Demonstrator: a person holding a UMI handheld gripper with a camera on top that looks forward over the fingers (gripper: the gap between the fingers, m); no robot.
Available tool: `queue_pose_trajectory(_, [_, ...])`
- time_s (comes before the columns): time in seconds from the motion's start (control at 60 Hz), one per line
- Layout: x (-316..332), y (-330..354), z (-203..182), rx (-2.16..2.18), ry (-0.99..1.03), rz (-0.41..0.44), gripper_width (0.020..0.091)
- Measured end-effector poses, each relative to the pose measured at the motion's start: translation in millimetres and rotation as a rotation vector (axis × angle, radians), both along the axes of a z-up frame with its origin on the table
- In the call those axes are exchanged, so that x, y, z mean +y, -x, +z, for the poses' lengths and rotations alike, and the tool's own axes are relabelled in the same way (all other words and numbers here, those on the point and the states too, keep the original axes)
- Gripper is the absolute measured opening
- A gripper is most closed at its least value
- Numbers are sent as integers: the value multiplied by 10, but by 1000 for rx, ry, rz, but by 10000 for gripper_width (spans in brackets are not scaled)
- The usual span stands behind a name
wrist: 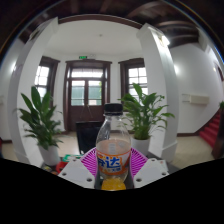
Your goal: Pour water
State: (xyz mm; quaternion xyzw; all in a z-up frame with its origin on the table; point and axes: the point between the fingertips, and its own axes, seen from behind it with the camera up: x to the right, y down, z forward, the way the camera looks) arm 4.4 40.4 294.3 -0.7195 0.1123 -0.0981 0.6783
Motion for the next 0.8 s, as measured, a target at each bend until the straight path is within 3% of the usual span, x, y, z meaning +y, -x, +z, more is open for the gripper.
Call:
queue_pose_trajectory(0.217, [10, -861, -654, -82, 102, -120, 382])
queue_pose_trajectory(0.467, [52, -1226, -1439, -19, 151, -133, 381])
queue_pose_trajectory(0.55, [64, -1251, -1598, 11, 135, -121, 417])
queue_pose_trajectory(0.717, [-7, -1283, -1558, 45, 73, -124, 404])
queue_pose_trajectory(0.8, [-6, -1290, -1561, 48, 67, -123, 454])
